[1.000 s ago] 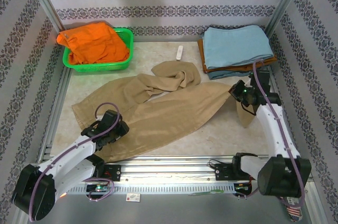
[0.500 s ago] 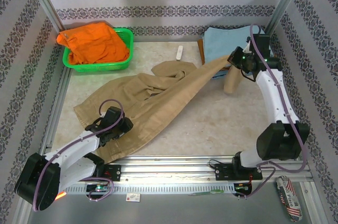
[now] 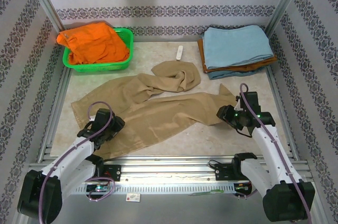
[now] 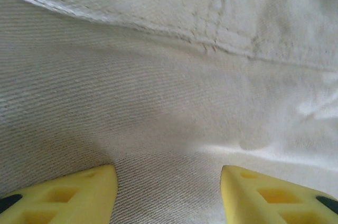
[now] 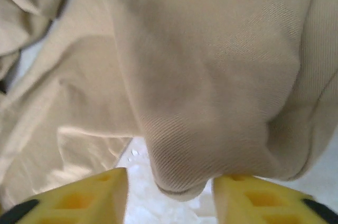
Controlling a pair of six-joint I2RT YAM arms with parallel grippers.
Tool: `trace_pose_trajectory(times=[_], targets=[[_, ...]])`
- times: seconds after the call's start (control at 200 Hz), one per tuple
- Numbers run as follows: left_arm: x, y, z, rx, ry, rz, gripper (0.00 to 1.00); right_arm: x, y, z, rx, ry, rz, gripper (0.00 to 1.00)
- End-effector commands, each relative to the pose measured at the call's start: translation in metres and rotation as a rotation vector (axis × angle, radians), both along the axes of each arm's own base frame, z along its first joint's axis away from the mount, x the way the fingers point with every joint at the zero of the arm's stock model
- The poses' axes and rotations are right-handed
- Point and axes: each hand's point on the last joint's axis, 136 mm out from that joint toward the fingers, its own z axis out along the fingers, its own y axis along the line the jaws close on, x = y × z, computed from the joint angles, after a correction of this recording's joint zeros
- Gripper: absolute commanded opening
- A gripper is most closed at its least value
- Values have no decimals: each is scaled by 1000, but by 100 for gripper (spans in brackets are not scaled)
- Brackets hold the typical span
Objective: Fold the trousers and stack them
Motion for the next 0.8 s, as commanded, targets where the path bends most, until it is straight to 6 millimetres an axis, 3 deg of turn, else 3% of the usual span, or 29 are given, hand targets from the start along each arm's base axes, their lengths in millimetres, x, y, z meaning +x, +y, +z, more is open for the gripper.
trace_pose_trajectory(times=[0.0,0.06,0.15,0.37,0.47,0.6,0.704,0.794], targets=[[-24,31,-23,81,172,70,57,2,0,22,-3,-54,9,56],[-14,40,-19,66,184,101,57,10,-3,40,-17,-105,7,58],[0,56,-17,43,190,149,57,21,-11,51,-42,-137,-20,61],[19,103,-20,48,252,264,56,53,-44,41,-10,-121,-146,63],[19,128,-15,17,237,366,56,67,-61,27,-44,-94,-210,63],[16,158,1,-1,168,497,56,74,-89,-8,-89,-2,-309,63],[19,158,8,-21,135,499,56,77,-103,-33,-68,50,-366,63],[25,146,9,-81,97,463,57,84,-98,-49,-27,79,-351,62]])
